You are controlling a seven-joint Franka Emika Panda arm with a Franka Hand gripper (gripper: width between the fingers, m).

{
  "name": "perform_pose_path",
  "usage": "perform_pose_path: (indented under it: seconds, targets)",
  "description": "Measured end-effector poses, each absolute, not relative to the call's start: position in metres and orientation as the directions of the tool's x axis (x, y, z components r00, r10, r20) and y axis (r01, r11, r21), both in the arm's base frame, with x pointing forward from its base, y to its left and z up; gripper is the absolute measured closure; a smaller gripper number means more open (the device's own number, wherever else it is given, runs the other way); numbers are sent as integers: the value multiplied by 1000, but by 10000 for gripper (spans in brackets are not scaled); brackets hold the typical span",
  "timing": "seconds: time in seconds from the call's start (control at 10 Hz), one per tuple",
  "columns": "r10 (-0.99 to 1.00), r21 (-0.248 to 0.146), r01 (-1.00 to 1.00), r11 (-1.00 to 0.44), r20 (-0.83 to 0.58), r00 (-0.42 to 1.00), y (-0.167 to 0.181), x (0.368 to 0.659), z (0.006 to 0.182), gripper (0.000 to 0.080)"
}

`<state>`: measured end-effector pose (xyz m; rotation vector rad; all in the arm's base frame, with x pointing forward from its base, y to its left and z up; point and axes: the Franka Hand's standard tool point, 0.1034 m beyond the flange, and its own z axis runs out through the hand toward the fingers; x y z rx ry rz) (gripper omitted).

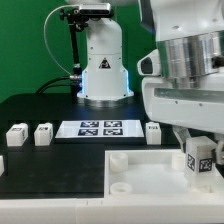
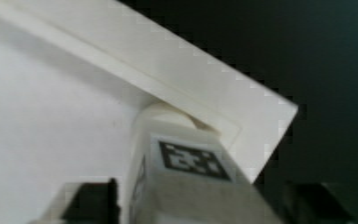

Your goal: Assemble one leg

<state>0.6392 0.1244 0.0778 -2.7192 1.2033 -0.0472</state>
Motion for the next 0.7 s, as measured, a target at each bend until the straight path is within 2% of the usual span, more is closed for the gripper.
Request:
perform_pose_path:
  seconds: [0.1, 0.2, 0.3, 0.5, 0.6, 0.7]
  targets:
    - [-680, -169, -673, -720, -24, 733, 123, 639, 77, 256]
    - [-598, -168, -590, -790, -4, 801, 122, 639, 77, 172]
    - [-448, -158, -438, -885, 30, 894, 121, 640, 77, 156]
    - [-45, -76, -39, -996, 89, 995, 116, 643, 80, 151]
    - [54, -62, 60, -996, 99, 994, 114, 647, 81, 150]
    - [36, -64, 42, -997, 96, 995, 115, 646, 80, 150]
